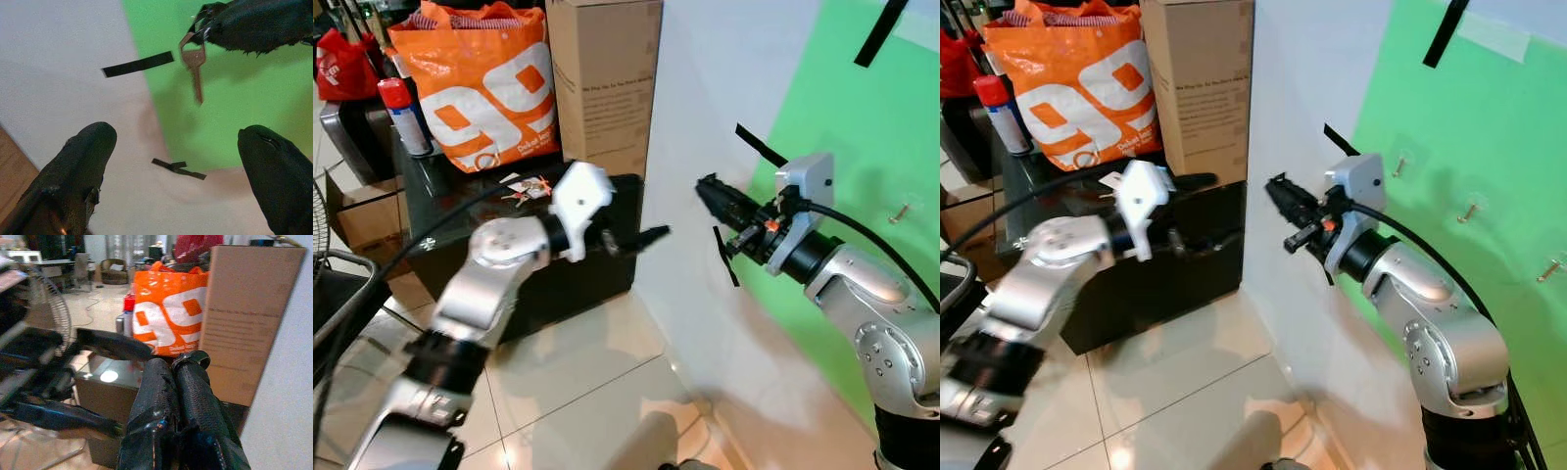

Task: Hang keys on a hook

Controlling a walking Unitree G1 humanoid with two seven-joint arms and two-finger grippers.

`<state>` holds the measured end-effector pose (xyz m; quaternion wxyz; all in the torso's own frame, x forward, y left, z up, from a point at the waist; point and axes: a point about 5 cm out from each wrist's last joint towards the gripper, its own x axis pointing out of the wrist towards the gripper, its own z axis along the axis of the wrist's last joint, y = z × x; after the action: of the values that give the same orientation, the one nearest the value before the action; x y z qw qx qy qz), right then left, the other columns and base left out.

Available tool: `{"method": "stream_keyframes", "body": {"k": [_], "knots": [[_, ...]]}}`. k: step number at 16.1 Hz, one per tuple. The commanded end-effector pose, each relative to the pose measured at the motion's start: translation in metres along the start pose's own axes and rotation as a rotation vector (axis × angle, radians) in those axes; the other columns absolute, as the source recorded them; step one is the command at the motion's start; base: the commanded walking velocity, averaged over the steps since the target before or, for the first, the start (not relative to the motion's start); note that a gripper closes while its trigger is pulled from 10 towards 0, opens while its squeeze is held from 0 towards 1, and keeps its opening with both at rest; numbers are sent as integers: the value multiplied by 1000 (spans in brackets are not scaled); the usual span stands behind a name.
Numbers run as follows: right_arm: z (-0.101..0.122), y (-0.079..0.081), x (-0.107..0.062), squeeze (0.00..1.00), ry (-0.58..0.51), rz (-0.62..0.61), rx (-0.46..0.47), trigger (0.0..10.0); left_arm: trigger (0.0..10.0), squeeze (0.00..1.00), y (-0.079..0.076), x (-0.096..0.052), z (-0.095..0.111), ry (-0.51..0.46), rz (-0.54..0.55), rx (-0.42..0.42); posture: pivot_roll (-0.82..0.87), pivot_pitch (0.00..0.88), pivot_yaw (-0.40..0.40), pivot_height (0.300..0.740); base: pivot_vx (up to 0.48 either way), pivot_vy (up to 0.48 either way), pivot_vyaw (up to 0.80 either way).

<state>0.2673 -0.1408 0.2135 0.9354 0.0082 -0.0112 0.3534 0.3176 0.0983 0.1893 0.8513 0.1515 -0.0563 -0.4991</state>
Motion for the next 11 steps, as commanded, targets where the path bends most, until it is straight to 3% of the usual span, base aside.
{"method": "stream_keyframes", "body": {"k": [1, 5, 11], "knots": [[4, 2, -3, 0, -20, 23, -15, 10000, 10000, 0, 1, 3, 2, 4, -16, 29, -53, 0, -20, 740, 0, 0, 0], [7, 15, -8, 0, -20, 143, -21, 10000, 10000, 0, 6, 19, 7, -36, -47, 32, -60, 0, -24, 740, 0, 0, 0], [7, 20, -9, 0, -20, 183, -22, 10000, 10000, 0, -18, 36, 6, -63, -181, 58, -63, 0, -25, 740, 0, 0, 0]]}}
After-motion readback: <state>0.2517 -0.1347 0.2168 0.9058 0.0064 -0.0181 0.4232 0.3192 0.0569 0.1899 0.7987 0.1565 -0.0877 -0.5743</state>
